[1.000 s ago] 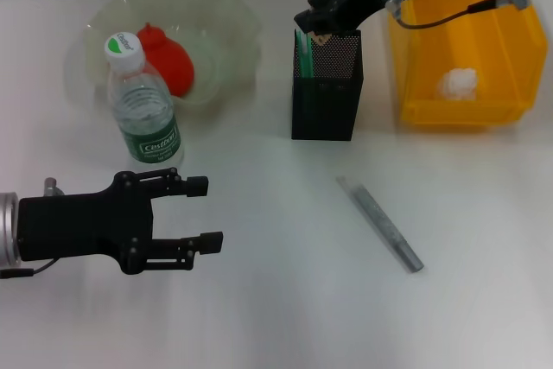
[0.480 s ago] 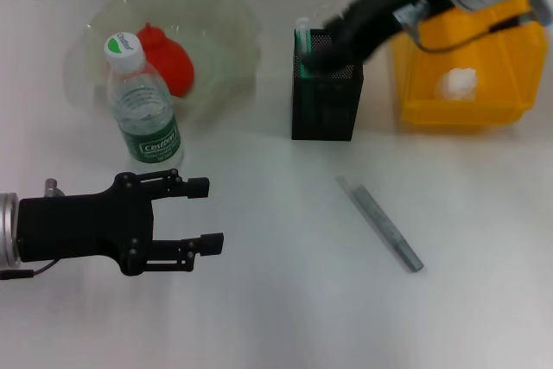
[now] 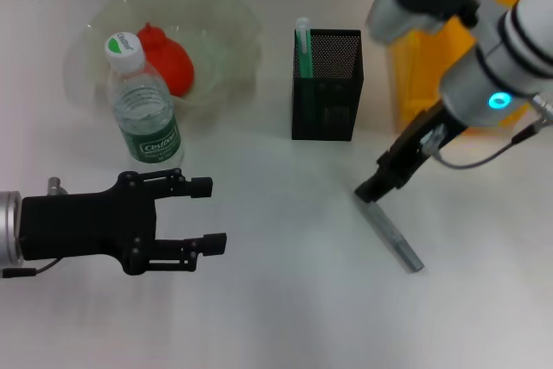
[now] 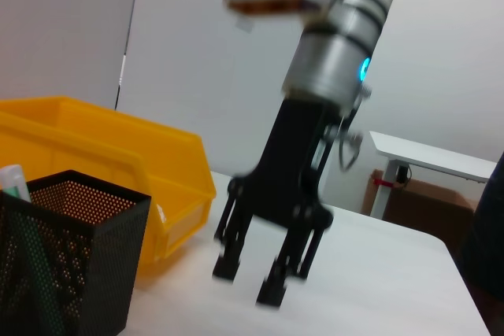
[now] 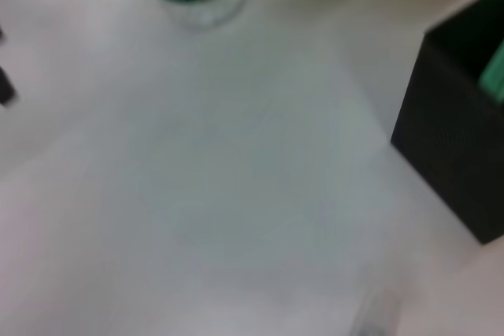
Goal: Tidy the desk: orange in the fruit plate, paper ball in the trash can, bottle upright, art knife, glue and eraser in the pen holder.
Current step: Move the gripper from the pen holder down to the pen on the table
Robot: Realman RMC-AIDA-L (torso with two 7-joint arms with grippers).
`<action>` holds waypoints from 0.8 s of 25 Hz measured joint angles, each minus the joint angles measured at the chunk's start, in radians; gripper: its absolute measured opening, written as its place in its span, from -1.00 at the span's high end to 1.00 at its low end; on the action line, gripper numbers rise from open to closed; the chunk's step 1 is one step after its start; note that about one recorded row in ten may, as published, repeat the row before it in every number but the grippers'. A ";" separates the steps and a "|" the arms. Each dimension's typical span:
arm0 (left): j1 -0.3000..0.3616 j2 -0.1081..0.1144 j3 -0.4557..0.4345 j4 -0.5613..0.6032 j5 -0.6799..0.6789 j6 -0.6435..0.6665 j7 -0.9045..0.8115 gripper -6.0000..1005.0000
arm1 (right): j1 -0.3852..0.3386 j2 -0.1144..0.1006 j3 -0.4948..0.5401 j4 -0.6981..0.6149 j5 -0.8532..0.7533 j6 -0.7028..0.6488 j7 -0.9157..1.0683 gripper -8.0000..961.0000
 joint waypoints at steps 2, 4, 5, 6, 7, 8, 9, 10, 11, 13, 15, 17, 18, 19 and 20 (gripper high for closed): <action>-0.002 -0.001 0.001 0.000 0.000 0.000 0.000 -0.59 | -0.001 0.001 -0.049 0.050 0.003 0.057 0.012 -0.11; -0.002 -0.001 0.002 0.000 0.000 0.000 0.001 -0.59 | 0.000 0.001 -0.093 0.081 0.003 0.100 0.025 -0.07; -0.002 -0.001 0.002 0.000 0.000 0.000 0.002 -0.59 | 0.001 0.001 -0.112 0.092 0.004 0.117 0.031 -0.05; -0.002 -0.001 0.001 0.000 0.000 0.000 0.003 -0.59 | 0.005 0.002 -0.153 0.113 0.004 0.148 0.042 -0.02; -0.001 -0.001 0.001 0.000 0.000 0.000 0.004 -0.59 | 0.005 0.002 -0.153 0.113 0.004 0.148 0.042 0.00; 0.000 -0.001 0.000 -0.001 0.000 0.000 0.005 -0.59 | 0.007 0.002 -0.167 0.119 0.004 0.157 0.047 0.02; 0.001 -0.001 -0.001 -0.001 0.000 0.000 0.006 -0.59 | 0.009 0.002 -0.184 0.125 0.004 0.168 0.053 0.05; 0.001 -0.001 -0.002 -0.002 0.000 0.000 0.007 -0.59 | 0.012 0.003 -0.199 0.129 0.004 0.176 0.059 0.07; 0.002 -0.001 -0.002 -0.003 0.000 -0.001 0.007 -0.59 | 0.014 0.003 -0.212 0.133 0.004 0.184 0.065 0.09; 0.005 -0.001 -0.003 -0.003 0.000 -0.001 0.008 -0.59 | 0.016 0.003 -0.224 0.137 0.004 0.192 0.068 0.14; 0.005 -0.001 -0.003 -0.003 0.000 -0.002 0.008 -0.59 | 0.017 0.003 -0.229 0.138 0.004 0.195 0.068 0.27; 0.006 -0.001 -0.003 -0.003 0.000 -0.004 0.008 -0.59 | 0.017 0.003 -0.230 0.139 0.004 0.196 0.068 0.39; 0.006 -0.001 -0.003 -0.003 0.000 -0.005 0.008 -0.59 | 0.017 0.003 -0.230 0.139 0.004 0.196 0.067 0.46; 0.007 -0.001 -0.003 -0.004 0.000 -0.005 0.008 -0.59 | 0.016 0.003 -0.230 0.138 0.004 0.197 0.066 0.48; 0.007 -0.001 -0.003 -0.004 0.000 -0.006 0.008 -0.59 | 0.015 0.003 -0.230 0.136 0.004 0.197 0.065 0.51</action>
